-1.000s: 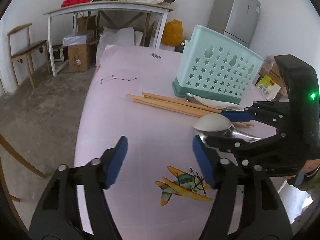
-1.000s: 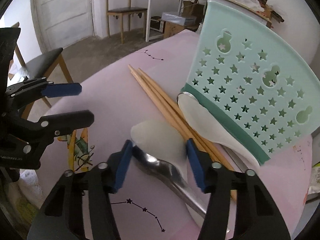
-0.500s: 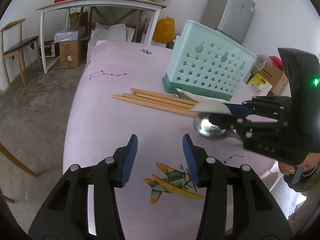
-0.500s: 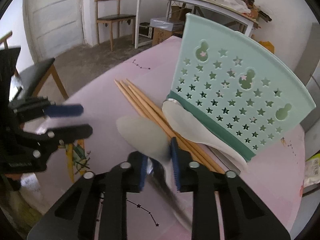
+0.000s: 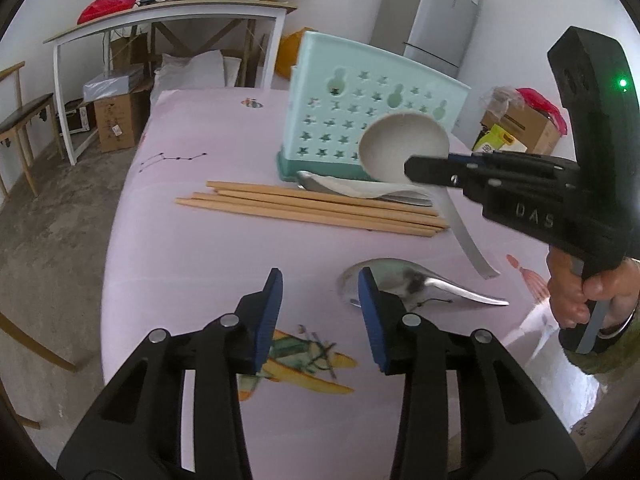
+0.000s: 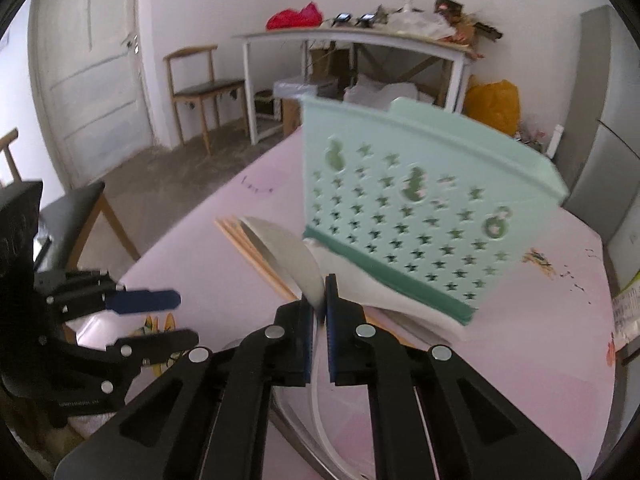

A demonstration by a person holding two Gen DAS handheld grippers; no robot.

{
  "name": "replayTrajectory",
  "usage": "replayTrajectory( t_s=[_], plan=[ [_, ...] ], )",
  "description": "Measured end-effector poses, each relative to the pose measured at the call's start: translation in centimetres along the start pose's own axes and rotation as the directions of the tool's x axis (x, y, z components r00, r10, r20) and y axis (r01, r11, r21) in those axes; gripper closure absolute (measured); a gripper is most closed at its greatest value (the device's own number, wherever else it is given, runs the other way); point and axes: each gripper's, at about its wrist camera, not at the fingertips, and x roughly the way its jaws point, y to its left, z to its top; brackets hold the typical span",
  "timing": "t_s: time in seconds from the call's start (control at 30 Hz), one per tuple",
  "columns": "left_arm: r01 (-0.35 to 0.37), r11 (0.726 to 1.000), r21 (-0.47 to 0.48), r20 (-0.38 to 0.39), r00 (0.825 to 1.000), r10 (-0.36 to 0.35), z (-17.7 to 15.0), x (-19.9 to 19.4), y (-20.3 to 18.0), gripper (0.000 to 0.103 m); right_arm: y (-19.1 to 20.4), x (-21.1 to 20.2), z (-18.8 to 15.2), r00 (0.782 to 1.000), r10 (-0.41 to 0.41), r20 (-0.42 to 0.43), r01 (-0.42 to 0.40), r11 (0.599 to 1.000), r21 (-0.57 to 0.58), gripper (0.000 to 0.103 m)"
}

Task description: Organize utensils

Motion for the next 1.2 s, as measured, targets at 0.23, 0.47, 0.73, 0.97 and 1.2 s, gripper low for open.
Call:
replayTrajectory(
  t_s=[0.23, 0.47, 0.73, 0.97, 1.2],
  plan=[
    [0.008, 0.987, 0.16, -0.032, 0.999, -0.003, -0.6, -0.2, -4.0, 0.066, -2.7, -3.7, -0.4, 0.995, -0.042, 0.093, 0.031, 0.994, 0.109, 0.097],
    [-0.123, 0.86, 0.495, -0.052, 0.984, 0.171, -2.3, 2.6, -7.9, 0.054, -4.8, -5.7, -1.4, 0.99, -0.039, 0.132, 0.012, 0.98, 0.2, 0.097],
    [-0.052, 0.723, 0.689, -0.084, 0.985, 0.151, -1.2, 4.4, -9.2, 0.074, -5.9, -5.7, -2.6, 0.989, -0.035, 0.145, -0.005, 0.964, 0.265, 0.097],
    [0.077, 0.757, 0.649, -0.184, 0.981, 0.058, 0.4, 2.7, -9.0, 0.09, -7.6, -5.8, -3.5, 0.987, -0.055, 0.153, 0.005, 0.951, 0.311, 0.097],
    [0.212, 0.887, 0.41, -0.304, 0.949, -0.087, 2.2, 4.1, -5.8, 0.091, -8.2, -5.1, -4.0, 0.99, -0.057, 0.132, 0.011, 0.945, 0.328, 0.097]
  ],
)
